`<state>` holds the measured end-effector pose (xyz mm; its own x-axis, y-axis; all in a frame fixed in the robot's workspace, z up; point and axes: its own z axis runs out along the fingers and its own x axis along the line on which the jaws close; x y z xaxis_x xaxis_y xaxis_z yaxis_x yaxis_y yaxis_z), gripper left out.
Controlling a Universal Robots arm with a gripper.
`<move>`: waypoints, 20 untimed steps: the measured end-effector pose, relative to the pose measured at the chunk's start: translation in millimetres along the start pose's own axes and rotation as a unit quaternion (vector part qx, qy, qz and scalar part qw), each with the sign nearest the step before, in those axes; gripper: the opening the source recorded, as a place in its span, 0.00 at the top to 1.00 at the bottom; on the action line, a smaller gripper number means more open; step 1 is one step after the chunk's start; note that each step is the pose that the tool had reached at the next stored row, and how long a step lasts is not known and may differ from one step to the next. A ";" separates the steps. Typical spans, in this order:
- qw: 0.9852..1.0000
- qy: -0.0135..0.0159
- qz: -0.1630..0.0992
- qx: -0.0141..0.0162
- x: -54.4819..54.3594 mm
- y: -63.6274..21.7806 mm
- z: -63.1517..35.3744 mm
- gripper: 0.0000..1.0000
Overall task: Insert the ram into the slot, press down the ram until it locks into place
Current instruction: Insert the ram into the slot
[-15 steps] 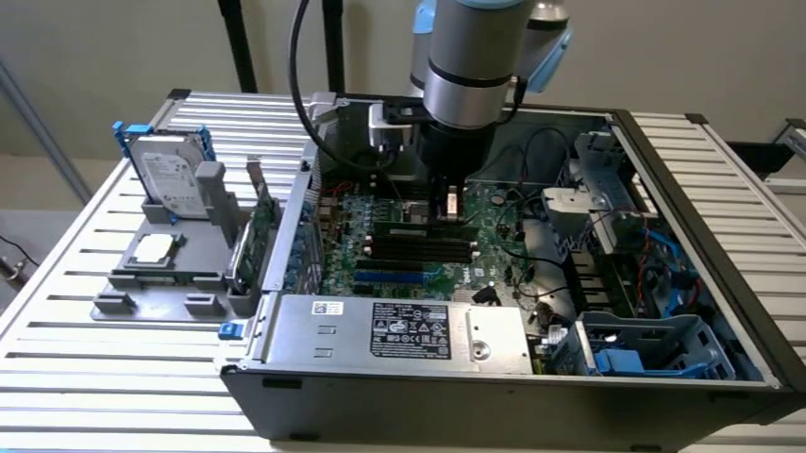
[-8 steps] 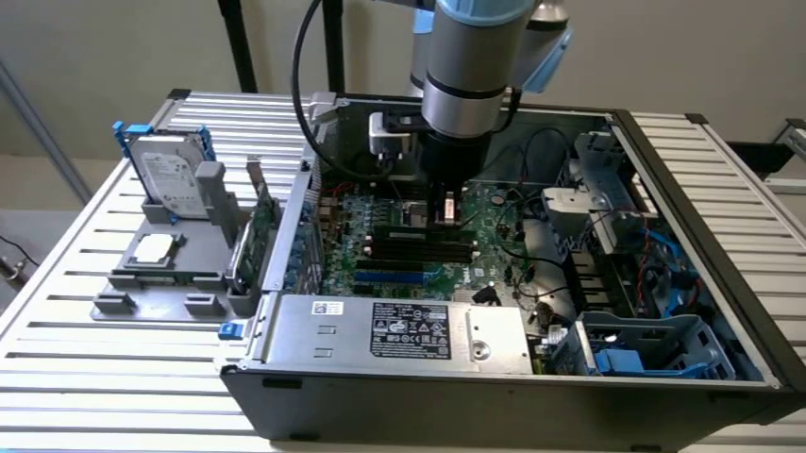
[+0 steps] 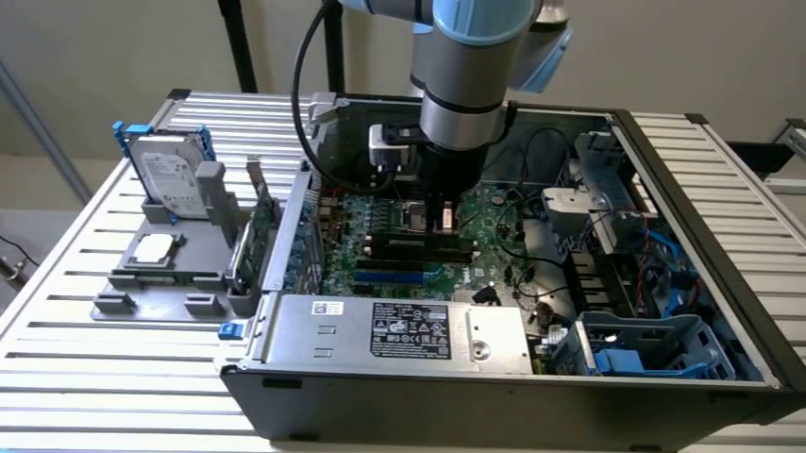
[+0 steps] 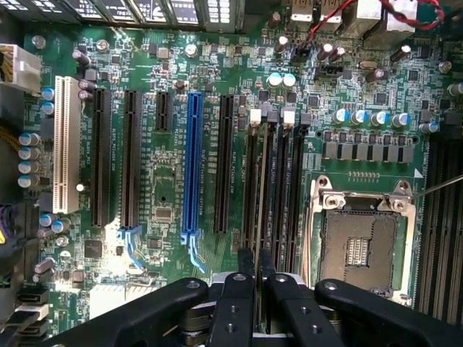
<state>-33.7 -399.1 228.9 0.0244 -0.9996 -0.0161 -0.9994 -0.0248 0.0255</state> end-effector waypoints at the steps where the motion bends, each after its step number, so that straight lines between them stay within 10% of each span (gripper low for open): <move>1: 1.000 0.000 0.000 0.000 0.0 0.0 1.0 0.86; 20: 1.000 0.000 0.001 0.002 4.1 0.8 2.1 0.86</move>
<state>-34.4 -403.2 226.7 0.0232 -0.9996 -0.0157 -0.9995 -0.0235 0.0218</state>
